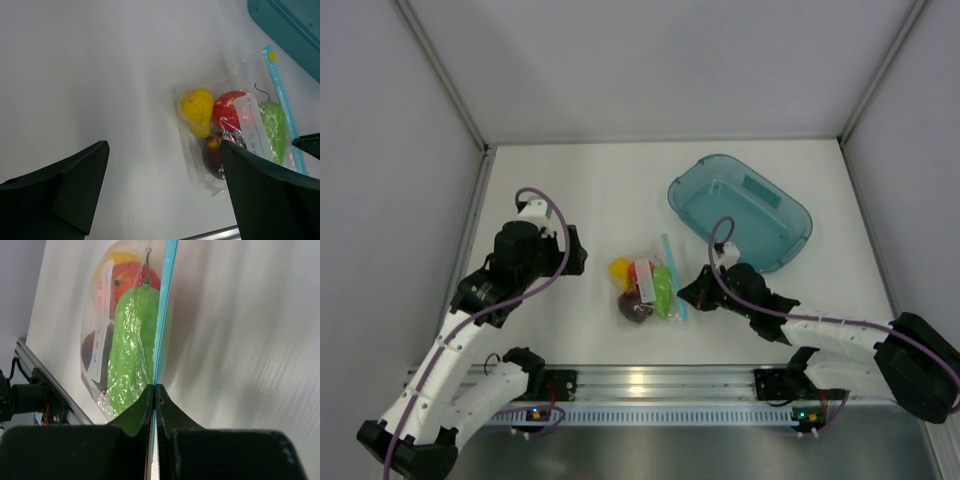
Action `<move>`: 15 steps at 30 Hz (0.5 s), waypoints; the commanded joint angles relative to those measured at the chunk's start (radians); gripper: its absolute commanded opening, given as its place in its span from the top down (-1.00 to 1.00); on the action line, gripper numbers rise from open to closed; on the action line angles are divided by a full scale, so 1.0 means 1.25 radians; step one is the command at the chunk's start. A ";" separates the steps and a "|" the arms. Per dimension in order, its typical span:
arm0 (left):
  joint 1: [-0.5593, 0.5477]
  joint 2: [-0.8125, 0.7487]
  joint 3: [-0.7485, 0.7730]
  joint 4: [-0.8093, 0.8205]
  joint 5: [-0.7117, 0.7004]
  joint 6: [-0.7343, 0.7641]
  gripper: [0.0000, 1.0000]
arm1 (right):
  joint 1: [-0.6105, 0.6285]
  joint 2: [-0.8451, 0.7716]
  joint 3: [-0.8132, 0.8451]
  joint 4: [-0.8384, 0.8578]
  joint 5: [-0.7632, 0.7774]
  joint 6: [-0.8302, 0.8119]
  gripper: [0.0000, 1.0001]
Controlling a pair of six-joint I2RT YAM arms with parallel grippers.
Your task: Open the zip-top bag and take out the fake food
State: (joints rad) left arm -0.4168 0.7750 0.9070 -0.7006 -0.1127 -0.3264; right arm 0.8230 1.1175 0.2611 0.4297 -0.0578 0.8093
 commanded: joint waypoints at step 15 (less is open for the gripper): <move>0.002 0.037 0.010 0.201 0.187 -0.154 -0.97 | 0.064 0.018 0.549 -0.809 0.153 -0.434 1.00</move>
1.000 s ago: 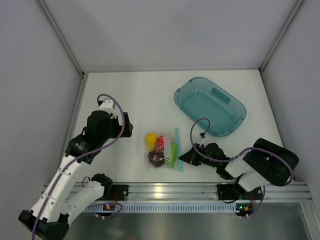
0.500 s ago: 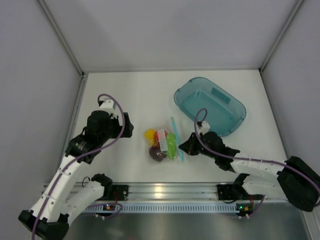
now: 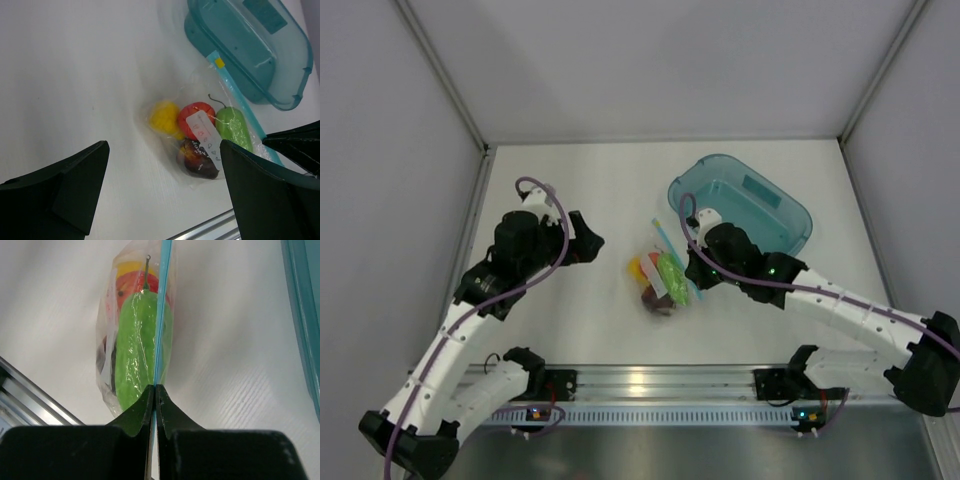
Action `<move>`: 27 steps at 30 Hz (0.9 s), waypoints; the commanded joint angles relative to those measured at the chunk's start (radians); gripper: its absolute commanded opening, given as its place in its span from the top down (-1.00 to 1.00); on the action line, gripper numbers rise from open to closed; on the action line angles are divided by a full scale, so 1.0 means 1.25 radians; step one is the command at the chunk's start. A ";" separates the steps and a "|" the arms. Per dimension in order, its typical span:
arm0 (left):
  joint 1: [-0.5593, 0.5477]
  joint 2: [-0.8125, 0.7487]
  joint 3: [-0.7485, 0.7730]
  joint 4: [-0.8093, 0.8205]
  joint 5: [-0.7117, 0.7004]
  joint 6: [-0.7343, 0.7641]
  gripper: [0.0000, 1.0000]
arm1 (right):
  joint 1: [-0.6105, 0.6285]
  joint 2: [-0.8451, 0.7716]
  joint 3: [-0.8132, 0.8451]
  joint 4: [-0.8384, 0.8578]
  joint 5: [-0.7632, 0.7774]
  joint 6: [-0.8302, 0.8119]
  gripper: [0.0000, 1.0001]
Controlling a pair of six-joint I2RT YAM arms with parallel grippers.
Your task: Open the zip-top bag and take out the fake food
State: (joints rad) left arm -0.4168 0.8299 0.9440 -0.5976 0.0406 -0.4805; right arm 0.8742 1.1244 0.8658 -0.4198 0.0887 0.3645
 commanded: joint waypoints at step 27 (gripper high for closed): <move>-0.013 0.215 -0.311 0.896 0.511 0.114 -0.97 | 0.084 -0.065 0.109 -0.183 -0.017 -0.149 1.00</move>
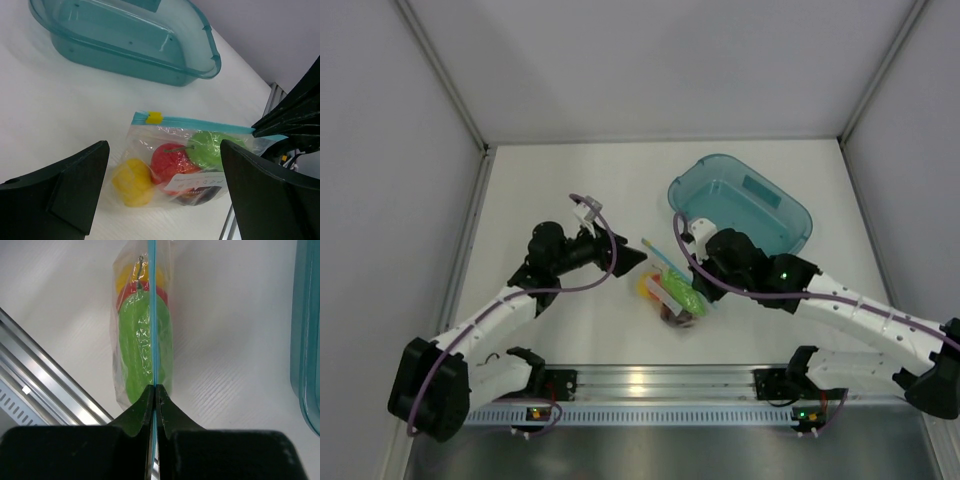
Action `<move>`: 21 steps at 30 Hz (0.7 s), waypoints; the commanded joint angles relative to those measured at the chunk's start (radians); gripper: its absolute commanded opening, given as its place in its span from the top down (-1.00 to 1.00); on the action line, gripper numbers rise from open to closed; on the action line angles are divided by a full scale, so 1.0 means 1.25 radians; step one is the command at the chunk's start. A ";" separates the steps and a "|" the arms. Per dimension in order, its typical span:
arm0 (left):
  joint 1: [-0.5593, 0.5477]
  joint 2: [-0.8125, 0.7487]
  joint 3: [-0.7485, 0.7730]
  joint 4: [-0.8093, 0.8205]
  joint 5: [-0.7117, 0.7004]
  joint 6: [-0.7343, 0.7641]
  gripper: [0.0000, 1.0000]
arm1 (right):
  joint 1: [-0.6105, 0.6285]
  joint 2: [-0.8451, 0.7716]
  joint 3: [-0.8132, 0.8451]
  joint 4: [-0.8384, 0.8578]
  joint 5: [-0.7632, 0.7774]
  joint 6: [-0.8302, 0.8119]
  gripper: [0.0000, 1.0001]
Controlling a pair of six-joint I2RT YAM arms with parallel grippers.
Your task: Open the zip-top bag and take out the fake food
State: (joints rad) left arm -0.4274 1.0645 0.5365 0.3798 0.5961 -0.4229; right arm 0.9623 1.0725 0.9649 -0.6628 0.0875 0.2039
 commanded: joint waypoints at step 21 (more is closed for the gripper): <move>-0.060 0.245 0.059 0.252 0.226 0.168 -0.81 | 0.014 -0.107 -0.041 0.030 0.002 -0.045 1.00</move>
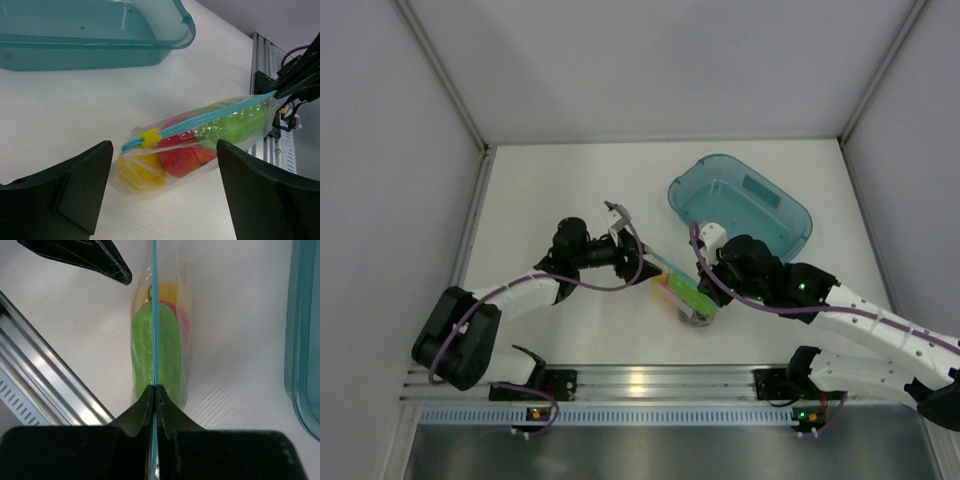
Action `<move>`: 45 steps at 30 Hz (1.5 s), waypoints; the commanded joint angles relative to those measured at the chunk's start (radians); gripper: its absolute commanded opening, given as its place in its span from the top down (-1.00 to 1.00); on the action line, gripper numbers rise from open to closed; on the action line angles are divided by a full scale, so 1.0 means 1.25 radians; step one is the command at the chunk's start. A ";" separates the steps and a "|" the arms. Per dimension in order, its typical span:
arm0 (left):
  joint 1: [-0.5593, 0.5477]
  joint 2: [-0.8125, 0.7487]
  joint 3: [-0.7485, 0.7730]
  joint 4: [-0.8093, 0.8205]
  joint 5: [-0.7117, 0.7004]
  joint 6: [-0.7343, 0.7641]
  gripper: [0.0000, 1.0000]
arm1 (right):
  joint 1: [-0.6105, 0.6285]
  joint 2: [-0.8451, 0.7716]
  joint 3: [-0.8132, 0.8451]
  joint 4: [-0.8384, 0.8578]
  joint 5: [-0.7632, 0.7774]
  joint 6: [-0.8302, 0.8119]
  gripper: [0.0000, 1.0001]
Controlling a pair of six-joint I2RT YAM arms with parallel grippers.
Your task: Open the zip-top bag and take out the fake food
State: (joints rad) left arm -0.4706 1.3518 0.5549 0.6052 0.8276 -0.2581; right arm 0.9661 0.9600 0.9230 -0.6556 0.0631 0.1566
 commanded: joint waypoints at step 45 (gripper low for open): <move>-0.151 -0.134 -0.007 0.072 0.123 -0.018 1.00 | 0.011 0.044 0.058 0.146 -0.090 -0.119 0.32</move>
State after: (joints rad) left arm -0.6559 1.2060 0.5404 0.6277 0.9165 -0.2714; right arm 0.9668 1.0008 0.9424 -0.5224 0.0124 0.0441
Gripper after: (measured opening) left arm 0.015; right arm 0.371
